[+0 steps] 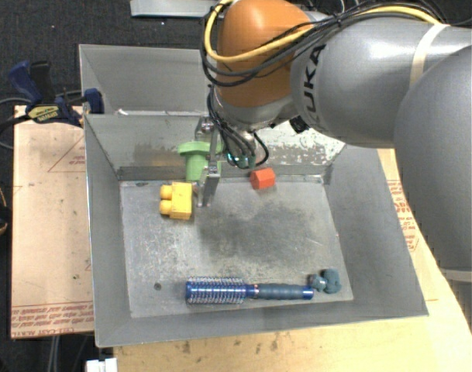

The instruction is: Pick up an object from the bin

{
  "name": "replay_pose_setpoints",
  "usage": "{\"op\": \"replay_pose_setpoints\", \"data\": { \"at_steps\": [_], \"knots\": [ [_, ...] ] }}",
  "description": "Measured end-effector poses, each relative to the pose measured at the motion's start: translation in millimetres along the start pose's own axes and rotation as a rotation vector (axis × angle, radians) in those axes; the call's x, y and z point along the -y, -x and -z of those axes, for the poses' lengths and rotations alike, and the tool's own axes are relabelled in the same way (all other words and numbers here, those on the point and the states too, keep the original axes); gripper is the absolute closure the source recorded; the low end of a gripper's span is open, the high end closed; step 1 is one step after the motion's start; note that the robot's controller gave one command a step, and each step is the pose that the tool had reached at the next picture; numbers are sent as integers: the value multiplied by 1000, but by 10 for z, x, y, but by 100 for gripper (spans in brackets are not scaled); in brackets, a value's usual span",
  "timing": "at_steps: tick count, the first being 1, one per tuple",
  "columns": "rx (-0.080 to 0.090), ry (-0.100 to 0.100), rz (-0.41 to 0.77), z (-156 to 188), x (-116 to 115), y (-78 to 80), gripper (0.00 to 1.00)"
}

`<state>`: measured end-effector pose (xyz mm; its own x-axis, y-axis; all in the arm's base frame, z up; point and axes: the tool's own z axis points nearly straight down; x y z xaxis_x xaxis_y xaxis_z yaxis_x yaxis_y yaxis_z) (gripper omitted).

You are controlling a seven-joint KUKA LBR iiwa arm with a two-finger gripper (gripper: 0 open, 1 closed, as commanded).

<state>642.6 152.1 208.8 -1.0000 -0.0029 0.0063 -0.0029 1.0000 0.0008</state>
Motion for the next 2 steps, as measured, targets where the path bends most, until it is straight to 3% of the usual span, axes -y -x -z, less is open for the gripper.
{"op": "replay_pose_setpoints", "data": {
  "at_steps": [1,2],
  "knots": [
    [13,3,-85,-971,-38,-37,0],
    [7,0,64,-1090,-145,-151,0]
  ]
}}
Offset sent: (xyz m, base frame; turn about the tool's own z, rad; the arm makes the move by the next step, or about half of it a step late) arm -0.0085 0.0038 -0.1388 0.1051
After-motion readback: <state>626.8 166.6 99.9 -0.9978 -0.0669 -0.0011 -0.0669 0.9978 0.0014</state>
